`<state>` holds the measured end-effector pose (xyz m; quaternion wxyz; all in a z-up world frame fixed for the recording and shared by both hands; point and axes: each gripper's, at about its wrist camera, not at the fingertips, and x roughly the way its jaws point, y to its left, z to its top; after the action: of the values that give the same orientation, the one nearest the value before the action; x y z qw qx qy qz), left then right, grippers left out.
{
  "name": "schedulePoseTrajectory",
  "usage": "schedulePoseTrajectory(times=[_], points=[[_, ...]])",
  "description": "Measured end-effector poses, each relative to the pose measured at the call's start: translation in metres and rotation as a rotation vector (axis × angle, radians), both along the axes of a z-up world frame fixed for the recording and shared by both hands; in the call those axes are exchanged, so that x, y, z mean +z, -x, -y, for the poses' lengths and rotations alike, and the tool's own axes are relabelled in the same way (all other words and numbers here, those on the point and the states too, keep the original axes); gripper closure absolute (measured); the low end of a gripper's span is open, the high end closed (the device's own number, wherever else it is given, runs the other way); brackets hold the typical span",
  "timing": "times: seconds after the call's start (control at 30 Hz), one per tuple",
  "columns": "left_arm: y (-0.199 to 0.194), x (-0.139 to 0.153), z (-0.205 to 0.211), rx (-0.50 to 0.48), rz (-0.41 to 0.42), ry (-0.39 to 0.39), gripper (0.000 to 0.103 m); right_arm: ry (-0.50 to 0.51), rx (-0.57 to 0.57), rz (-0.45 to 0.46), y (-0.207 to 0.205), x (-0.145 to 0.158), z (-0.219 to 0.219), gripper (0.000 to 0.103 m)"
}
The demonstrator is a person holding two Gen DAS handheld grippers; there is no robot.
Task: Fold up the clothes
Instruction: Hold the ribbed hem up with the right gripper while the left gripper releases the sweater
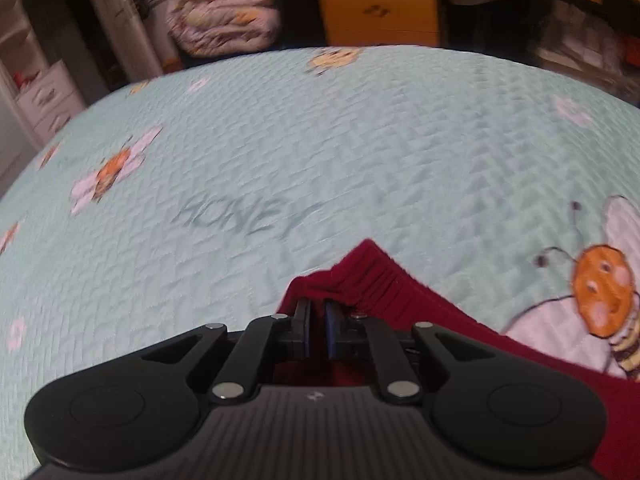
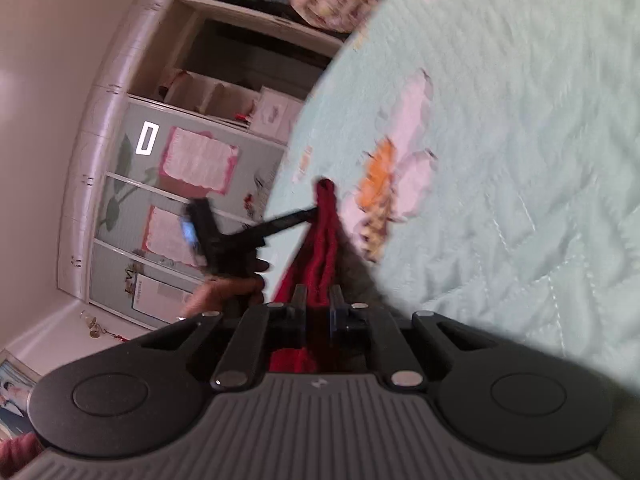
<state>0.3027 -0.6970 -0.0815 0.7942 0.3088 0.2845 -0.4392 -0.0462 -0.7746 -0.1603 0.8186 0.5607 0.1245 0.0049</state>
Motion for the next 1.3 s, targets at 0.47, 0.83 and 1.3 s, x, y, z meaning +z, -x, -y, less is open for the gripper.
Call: schedulePoseTrajectory(times=[0.47,0.83,1.3], points=[[0.015,-0.009,0.005,-0.043,0.089,-0.012,0.095,0.292,-0.013,-0.238,0.009,0.000,-0.019,0.088],[0.020,-0.005,-0.001,-0.021,0.106,-0.032,0.079,0.554,0.188,-0.120,-0.036,0.045,-0.065,0.087],[0.012,0.036,-0.237,0.389,-0.202,0.345,0.030,0.455,0.179,-0.147,-0.040,-0.015,-0.056,0.103]])
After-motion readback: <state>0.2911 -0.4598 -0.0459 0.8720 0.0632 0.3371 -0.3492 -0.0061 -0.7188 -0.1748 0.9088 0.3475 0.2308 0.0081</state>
